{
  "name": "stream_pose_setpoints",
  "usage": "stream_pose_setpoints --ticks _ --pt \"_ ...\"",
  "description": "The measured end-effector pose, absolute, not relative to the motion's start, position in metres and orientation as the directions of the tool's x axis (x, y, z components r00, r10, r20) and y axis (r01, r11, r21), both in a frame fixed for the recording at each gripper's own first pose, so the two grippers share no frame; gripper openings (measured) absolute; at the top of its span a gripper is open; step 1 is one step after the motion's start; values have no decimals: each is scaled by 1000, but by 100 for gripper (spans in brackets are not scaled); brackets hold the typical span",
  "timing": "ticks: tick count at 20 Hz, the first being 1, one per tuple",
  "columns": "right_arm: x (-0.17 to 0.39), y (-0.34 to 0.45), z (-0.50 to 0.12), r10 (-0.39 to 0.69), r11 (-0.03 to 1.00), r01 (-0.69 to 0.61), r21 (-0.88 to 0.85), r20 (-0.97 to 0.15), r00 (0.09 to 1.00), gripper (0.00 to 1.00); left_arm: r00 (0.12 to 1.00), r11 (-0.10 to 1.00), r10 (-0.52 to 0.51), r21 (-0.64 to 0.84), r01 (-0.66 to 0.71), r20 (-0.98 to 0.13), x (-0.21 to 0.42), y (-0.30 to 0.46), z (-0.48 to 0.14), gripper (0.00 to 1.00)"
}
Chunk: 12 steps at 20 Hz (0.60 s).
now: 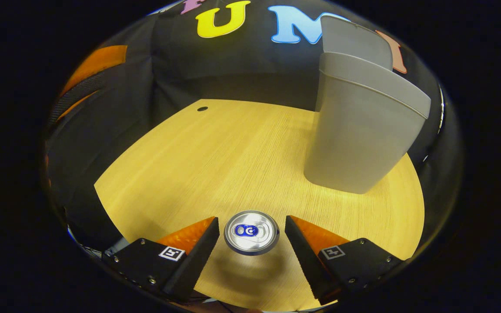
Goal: Press the lid of the desktop garbage bin to open it, pick up the crumpled paper on the desktop and throw it into the bin, then pick up the pop can on the desktop and drop it into the bin, and finally close the garbage bin lid.
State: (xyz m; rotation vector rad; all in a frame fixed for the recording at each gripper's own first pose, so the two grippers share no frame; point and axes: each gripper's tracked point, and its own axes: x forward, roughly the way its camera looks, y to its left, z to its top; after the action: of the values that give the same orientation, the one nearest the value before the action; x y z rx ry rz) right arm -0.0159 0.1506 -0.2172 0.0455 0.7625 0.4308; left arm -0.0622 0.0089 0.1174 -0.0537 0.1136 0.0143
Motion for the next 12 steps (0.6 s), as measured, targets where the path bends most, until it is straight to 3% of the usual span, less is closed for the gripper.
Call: stream_pose_setpoints --ticks 6,9,12 --pt "-17 151 -234 373 914 -373 162 -700 610 98 992 998 18 -57 -26 -128 -59 10 112 96" --pt "-19 152 -234 371 914 -372 160 -701 609 85 992 998 17 -58 -25 -127 -58 10 113 96" --pt "-17 150 -231 366 918 -364 157 -691 624 85 991 998 15 -60 -23 -129 -57 8 112 96"
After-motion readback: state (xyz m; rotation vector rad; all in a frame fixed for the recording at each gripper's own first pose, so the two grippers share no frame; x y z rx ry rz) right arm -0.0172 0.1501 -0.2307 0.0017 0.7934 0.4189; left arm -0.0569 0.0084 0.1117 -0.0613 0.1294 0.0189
